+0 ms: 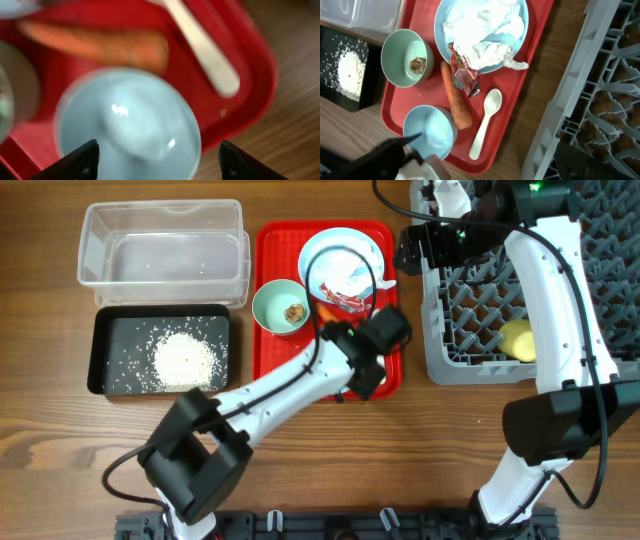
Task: Sort waste into correct bins and load items into the dishwasher rack
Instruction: 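Return the empty bowl to the red tray with the left gripper, then grasp the scraps bowl and tip scraps onto the black tray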
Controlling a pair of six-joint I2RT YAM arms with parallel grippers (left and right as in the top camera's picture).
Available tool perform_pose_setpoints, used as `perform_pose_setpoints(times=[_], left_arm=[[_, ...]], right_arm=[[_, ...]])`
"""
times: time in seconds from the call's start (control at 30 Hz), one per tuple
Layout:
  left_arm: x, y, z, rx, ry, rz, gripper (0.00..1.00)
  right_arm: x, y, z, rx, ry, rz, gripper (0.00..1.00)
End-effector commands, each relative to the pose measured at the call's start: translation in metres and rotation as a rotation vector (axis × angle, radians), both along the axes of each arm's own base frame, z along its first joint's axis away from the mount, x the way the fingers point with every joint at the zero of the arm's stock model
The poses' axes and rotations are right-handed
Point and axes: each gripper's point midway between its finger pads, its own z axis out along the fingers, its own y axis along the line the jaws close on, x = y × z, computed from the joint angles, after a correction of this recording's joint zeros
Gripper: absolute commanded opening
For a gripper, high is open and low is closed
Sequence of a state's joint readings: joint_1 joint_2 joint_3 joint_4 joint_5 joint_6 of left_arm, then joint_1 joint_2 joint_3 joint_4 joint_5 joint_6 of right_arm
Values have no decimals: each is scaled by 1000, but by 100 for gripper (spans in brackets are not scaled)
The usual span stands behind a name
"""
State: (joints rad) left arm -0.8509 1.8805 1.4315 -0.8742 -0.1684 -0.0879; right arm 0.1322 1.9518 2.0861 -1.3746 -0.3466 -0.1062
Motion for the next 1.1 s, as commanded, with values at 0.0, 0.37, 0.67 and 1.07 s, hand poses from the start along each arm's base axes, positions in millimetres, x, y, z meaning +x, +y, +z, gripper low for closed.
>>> perform_pose_setpoints(times=[0.0,0.37,0.67,1.07], left_arm=[[54,15,46,-102,-139,115,75],[130,79,13,-207,-101,325,21],[109,86,-29,-113,28,328,28],[100,89,-58,-62,96,328,16]], right_arm=[[0,-4,13,-15,-40,-9,100],[1,-6,13,-29,-46,-15,100],[1,-6,13,-29,-46,-15,100],[1,-6,13,-29,-47,-14,100]])
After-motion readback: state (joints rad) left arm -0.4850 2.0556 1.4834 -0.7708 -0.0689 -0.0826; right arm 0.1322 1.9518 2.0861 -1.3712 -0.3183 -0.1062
